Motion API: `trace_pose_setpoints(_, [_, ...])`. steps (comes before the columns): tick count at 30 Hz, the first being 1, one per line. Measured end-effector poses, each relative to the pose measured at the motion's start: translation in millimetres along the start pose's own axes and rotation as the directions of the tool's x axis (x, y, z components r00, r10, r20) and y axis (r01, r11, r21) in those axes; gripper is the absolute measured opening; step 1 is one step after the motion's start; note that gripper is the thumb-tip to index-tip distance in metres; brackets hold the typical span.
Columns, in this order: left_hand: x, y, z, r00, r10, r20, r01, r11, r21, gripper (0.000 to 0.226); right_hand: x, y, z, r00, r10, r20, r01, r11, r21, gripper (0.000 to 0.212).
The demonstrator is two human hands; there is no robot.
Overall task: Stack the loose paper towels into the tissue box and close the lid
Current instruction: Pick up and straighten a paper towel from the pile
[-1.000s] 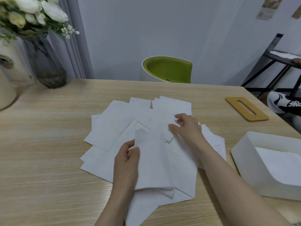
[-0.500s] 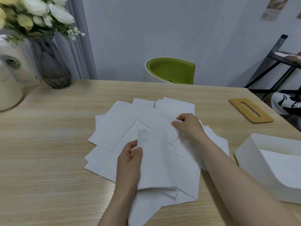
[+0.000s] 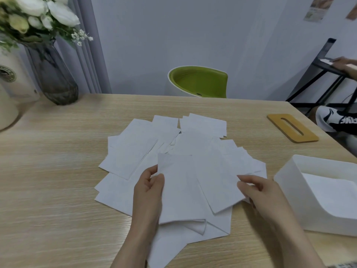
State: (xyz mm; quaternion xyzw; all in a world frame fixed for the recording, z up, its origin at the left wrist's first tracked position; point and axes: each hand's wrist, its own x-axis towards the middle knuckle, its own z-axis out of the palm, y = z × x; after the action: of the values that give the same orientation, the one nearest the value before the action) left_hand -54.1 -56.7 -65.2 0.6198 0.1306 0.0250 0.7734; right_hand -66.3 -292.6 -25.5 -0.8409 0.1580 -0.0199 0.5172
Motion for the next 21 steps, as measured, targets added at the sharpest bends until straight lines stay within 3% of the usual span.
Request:
trace_pose_setpoints(3, [0,0,0,1.000,-0.006,0.003,0.006,1.000,-0.003,0.022,-18,10,-3,0.998,0.069,-0.010,-0.068,0.997,0.036,0.004])
trace_pose_setpoints(7, [1,-2,-1,1.000,-0.013,0.005,0.013,1.000,0.019,0.023,-21,15,2,0.988,0.153,0.002,-0.153,0.987,0.045,0.012])
trace_pose_setpoints(12, [1,-3,-1,1.000,-0.007,0.015,0.006,1.000,0.028,0.023,-17,17,6,0.993,0.086,-0.082,-0.091,0.994,-0.066,0.008])
trace_pose_setpoints(16, [2,-3,-1,1.000,-0.011,0.014,0.010,1.000,0.027,0.024,-20,11,6,0.980,0.180,-0.084,-0.153,0.955,0.255,0.006])
trace_pose_setpoints(21, [2,-2,0,1.000,-0.014,0.011,0.014,0.999,0.036,0.024,-28,-4,16,0.977,0.209,0.039,-0.204,0.870,0.448,0.009])
